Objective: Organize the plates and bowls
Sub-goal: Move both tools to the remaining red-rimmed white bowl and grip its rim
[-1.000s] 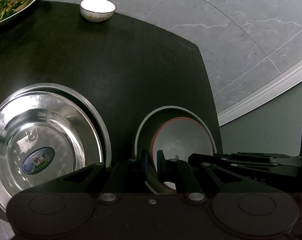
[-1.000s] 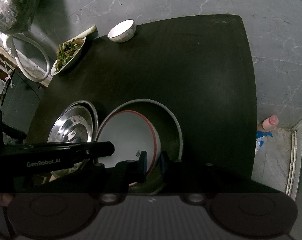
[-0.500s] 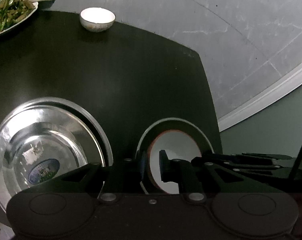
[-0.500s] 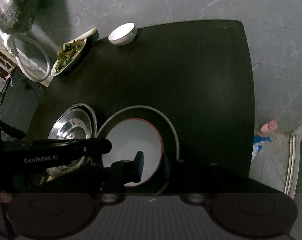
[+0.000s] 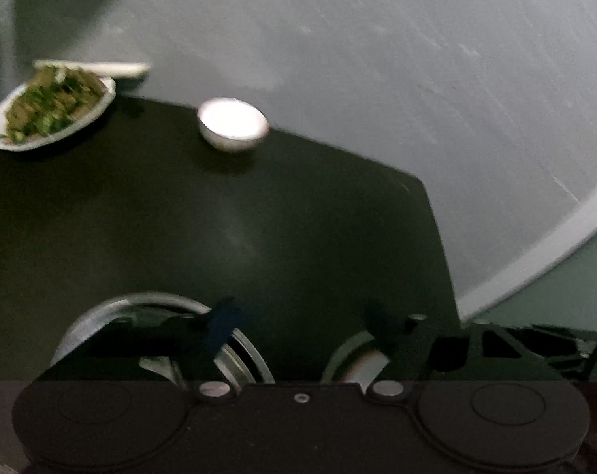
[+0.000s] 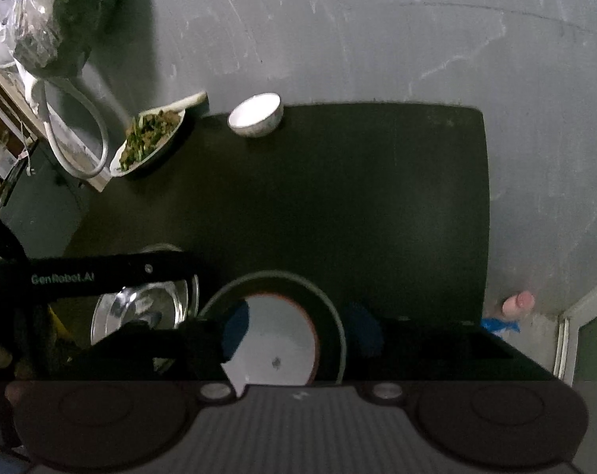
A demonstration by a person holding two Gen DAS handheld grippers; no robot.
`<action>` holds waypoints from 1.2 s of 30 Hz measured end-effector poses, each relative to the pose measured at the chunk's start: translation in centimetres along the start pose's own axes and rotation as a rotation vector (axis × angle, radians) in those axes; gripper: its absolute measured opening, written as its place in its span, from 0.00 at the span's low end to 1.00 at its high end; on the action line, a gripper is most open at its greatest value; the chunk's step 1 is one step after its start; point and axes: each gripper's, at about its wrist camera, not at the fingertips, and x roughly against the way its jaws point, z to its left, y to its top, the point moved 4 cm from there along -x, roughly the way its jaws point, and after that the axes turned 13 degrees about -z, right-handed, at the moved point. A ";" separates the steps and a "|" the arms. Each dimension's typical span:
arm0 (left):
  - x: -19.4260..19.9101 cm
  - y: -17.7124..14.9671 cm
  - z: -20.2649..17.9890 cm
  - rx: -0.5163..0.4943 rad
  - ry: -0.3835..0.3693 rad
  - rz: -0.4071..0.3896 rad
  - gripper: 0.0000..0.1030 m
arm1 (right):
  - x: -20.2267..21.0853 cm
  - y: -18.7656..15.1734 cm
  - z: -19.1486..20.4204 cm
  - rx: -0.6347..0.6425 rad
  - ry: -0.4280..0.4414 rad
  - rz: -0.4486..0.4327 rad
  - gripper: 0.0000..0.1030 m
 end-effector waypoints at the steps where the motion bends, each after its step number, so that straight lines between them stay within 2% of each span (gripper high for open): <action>1: -0.1 0.4 0.4 0.005 0.013 -0.019 0.80 | -0.2 0.3 -0.1 0.003 -0.002 -0.008 0.74; 5: -1.0 2.2 2.0 0.027 0.067 -0.061 0.94 | -1.2 1.5 -0.4 0.017 -0.018 -0.029 0.85; 7: -1.5 3.0 2.6 0.028 0.093 -0.078 0.95 | -1.8 2.2 -0.6 0.024 -0.024 -0.035 0.90; 12: -3.6 5.5 4.7 0.026 0.155 -0.116 0.98 | -4.1 4.3 -0.9 0.041 -0.055 -0.056 0.97; 20: -8.6 9.4 7.8 0.029 0.223 -0.151 0.99 | -9.4 8.7 -0.3 0.121 -0.115 -0.088 0.99; 27: -12.7 11.9 10.1 0.044 0.254 -0.171 0.99 | -14.4 11.7 0.7 0.145 -0.124 -0.121 0.99; 32: -15.2 12.5 11.3 0.097 0.257 -0.163 0.99 | -17.7 13.0 1.2 0.135 -0.131 -0.147 0.99; 36: -17.3 12.5 11.6 0.080 0.260 -0.138 0.99 | -20.6 13.8 1.5 0.113 -0.132 -0.161 0.98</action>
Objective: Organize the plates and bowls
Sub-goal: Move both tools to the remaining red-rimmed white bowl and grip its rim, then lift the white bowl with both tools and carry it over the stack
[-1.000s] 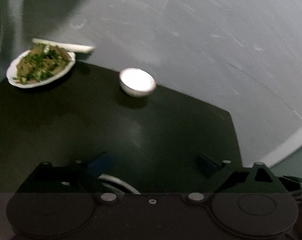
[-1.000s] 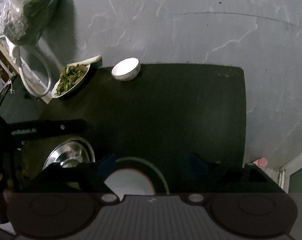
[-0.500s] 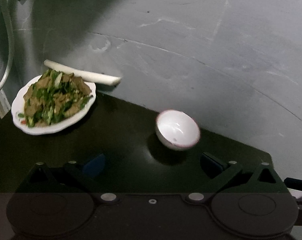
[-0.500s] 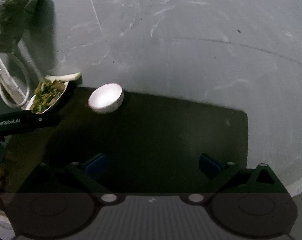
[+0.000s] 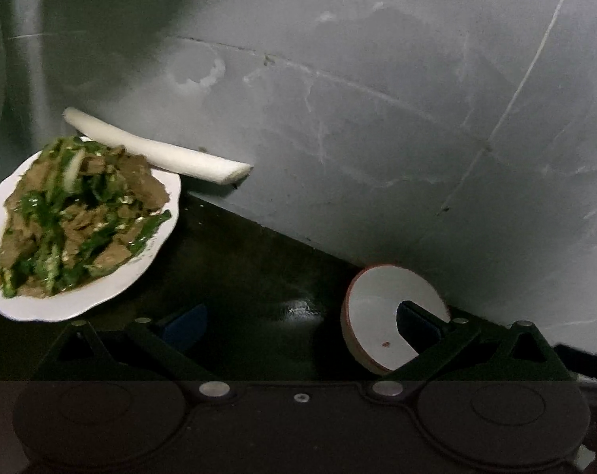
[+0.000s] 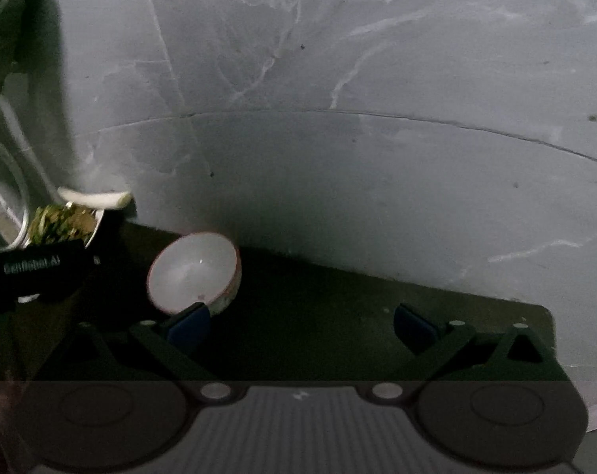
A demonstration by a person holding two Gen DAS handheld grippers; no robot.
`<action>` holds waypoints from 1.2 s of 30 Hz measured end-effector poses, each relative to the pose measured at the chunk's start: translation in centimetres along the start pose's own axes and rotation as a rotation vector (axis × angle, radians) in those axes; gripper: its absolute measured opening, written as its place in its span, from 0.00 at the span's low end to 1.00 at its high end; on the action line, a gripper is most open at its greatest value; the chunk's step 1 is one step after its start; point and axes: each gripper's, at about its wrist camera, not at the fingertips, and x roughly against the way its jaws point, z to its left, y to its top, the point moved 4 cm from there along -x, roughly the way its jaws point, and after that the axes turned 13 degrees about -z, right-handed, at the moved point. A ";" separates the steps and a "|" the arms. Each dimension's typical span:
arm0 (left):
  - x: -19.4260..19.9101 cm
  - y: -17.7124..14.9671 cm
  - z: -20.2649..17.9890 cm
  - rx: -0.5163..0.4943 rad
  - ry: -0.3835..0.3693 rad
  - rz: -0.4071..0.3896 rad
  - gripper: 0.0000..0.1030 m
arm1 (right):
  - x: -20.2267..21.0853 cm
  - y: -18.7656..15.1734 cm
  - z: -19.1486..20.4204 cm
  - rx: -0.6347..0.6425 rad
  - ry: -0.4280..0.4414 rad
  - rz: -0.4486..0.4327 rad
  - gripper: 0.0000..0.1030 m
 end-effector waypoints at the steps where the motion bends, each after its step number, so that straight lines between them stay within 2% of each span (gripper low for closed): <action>1: -0.3 0.0 -0.1 -0.002 -0.001 0.004 0.99 | -0.6 0.0 0.2 0.000 0.001 -0.005 0.98; 6: -1.4 -0.2 -0.2 -0.007 -0.023 0.021 0.99 | -3.4 -0.1 0.8 -0.002 -0.002 0.011 0.87; 12: -2.4 -0.4 0.1 0.007 -0.044 0.039 0.93 | -4.9 -0.2 1.7 0.014 0.021 0.021 0.83; 15: -2.9 -0.5 0.3 0.011 -0.057 0.049 0.85 | -5.4 -0.2 2.2 0.029 0.036 0.026 0.81; 18: -3.3 -0.6 0.5 0.019 -0.072 0.065 0.72 | -6.1 -0.2 2.8 0.045 0.050 0.037 0.75; 20: -3.7 -0.7 0.6 0.022 -0.090 0.082 0.55 | -6.4 -0.3 2.9 0.044 0.059 0.047 0.68; 22: -4.0 -0.8 0.6 0.033 -0.124 0.095 0.42 | -6.6 -0.4 3.0 0.027 0.070 0.061 0.58; 24: -4.1 -0.7 0.6 0.044 -0.142 0.100 0.38 | -6.6 -0.3 3.1 0.019 0.078 0.067 0.55; 29: -4.4 -0.6 0.0 0.049 -0.189 0.115 0.17 | -6.9 -0.3 3.5 -0.004 0.099 0.086 0.43; 35: -5.4 -1.1 -0.2 0.080 -0.230 0.163 0.17 | -7.4 -0.4 3.3 -0.076 0.128 0.116 0.30; 36: -5.4 -1.2 -0.1 0.091 -0.232 0.163 0.16 | -7.4 -0.3 3.4 -0.087 0.137 0.118 0.23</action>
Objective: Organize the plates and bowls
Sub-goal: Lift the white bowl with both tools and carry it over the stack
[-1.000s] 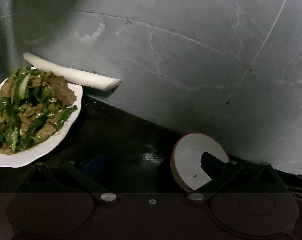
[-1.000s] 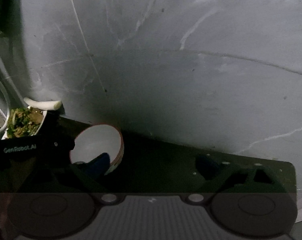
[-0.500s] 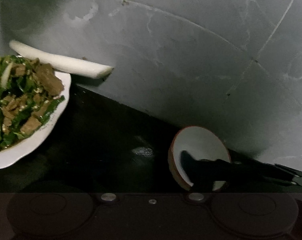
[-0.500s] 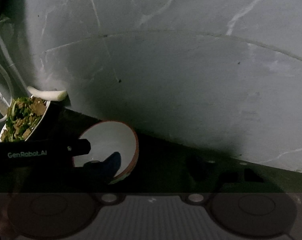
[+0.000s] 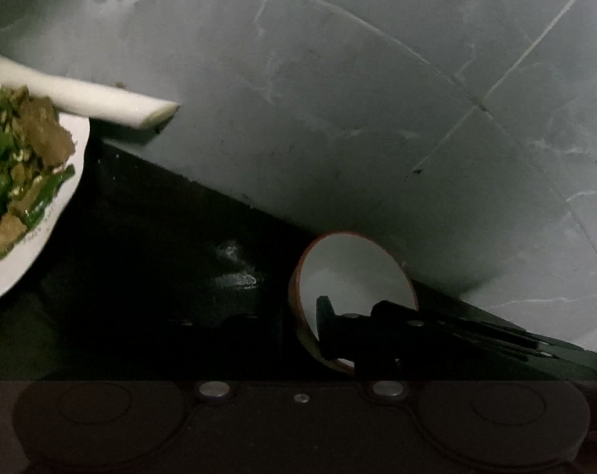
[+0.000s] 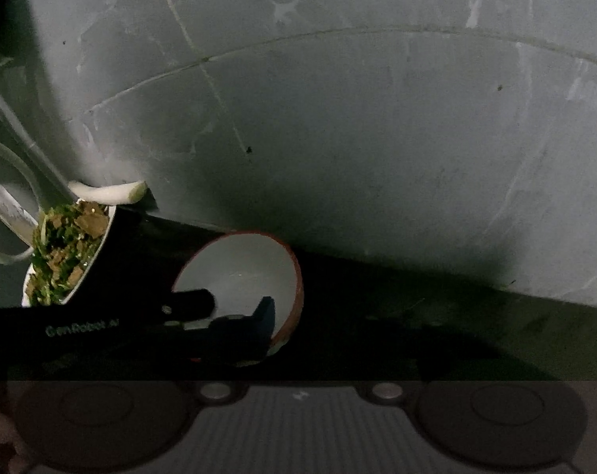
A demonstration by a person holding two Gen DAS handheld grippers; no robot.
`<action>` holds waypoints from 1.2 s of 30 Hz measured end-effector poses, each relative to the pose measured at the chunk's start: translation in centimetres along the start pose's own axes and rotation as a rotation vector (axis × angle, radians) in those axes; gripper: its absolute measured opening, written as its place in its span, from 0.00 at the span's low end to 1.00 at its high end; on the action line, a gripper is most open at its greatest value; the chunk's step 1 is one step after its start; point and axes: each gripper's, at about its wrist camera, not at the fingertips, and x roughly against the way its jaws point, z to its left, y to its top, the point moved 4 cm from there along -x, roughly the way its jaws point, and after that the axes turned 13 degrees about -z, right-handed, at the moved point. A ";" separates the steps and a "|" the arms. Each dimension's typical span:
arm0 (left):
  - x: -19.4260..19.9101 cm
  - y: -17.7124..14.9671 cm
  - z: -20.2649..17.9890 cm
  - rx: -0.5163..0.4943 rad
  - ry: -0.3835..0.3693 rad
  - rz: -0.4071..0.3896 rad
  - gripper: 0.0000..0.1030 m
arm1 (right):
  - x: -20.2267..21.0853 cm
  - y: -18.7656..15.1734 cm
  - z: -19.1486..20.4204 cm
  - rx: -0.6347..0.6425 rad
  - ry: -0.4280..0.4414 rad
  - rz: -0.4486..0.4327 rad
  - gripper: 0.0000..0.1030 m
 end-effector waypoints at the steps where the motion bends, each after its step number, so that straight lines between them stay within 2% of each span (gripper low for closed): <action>1: 0.0 0.0 0.1 0.011 -0.002 0.000 0.16 | 0.0 0.0 0.1 -0.006 0.006 0.000 0.19; 6: -0.1 -0.1 0.2 0.035 0.003 0.003 0.13 | 0.2 -0.2 0.5 -0.016 0.003 0.000 0.16; 13: 2.2 -0.4 -1.0 0.039 -0.020 -0.016 0.10 | 1.7 -0.6 0.3 -0.040 0.004 -0.001 0.11; 18: 4.5 -0.7 -2.5 0.043 -0.053 -0.030 0.10 | 4.8 -0.7 0.1 -0.059 0.013 -0.025 0.11; 26: 8.4 -3.0 -4.6 0.075 -0.093 -0.031 0.10 | 9.9 -1.2 0.1 -0.049 0.024 -0.056 0.11; 36: 14.2 -7.5 -7.6 0.045 -0.135 -0.013 0.10 | 17.3 -4.5 -0.9 -0.061 0.034 -0.074 0.11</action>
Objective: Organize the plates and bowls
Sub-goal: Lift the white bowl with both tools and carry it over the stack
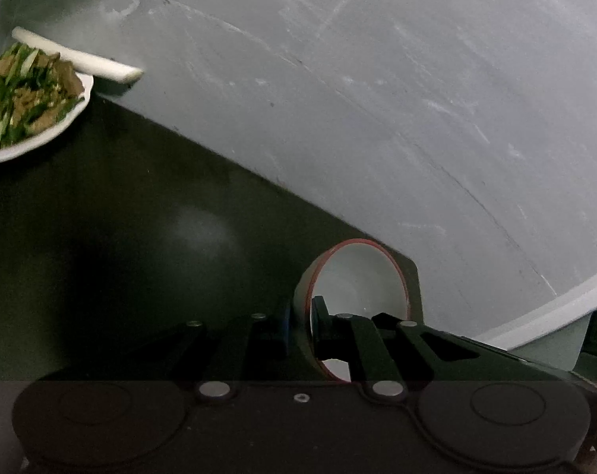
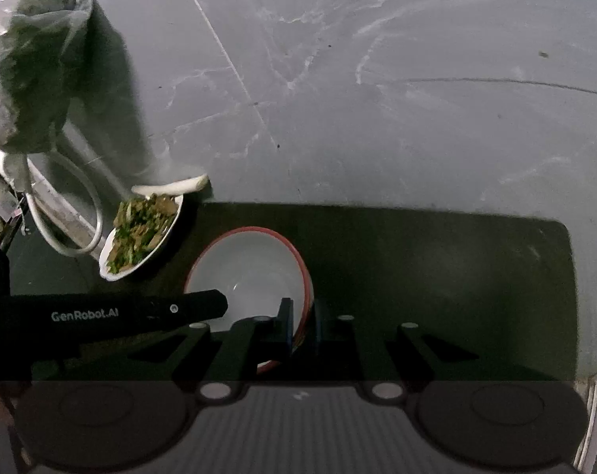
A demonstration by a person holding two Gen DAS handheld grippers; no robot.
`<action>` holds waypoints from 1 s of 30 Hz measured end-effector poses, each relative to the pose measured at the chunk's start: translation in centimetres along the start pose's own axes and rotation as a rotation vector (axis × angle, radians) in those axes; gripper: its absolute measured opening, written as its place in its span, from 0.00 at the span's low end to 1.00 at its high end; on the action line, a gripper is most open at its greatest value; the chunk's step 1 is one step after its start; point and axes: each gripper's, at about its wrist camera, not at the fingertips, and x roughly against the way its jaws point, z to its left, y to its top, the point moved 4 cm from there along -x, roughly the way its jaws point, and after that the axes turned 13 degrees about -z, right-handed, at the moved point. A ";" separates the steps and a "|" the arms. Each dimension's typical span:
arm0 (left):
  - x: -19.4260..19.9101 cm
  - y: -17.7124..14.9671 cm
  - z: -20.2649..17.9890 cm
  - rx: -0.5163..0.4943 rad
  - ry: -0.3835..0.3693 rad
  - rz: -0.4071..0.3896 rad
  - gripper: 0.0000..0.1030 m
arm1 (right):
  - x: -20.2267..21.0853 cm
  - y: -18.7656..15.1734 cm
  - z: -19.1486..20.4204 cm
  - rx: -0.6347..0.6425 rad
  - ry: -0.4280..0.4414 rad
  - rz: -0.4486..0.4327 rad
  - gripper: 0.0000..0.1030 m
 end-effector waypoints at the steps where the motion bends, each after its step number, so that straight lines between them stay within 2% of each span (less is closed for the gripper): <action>1: 0.3 -0.5 -0.3 0.000 -0.001 0.006 0.10 | 0.9 -0.4 -0.2 -0.006 -0.002 0.000 0.11; 14: 4.3 -5.3 -3.3 -0.043 -0.031 0.074 0.11 | 7.7 -4.1 -1.7 -0.037 -0.015 0.036 0.11; 30: 6.4 -10.2 -4.4 -0.112 -0.024 0.195 0.11 | 12.6 -9.7 -2.9 -0.079 -0.022 0.147 0.12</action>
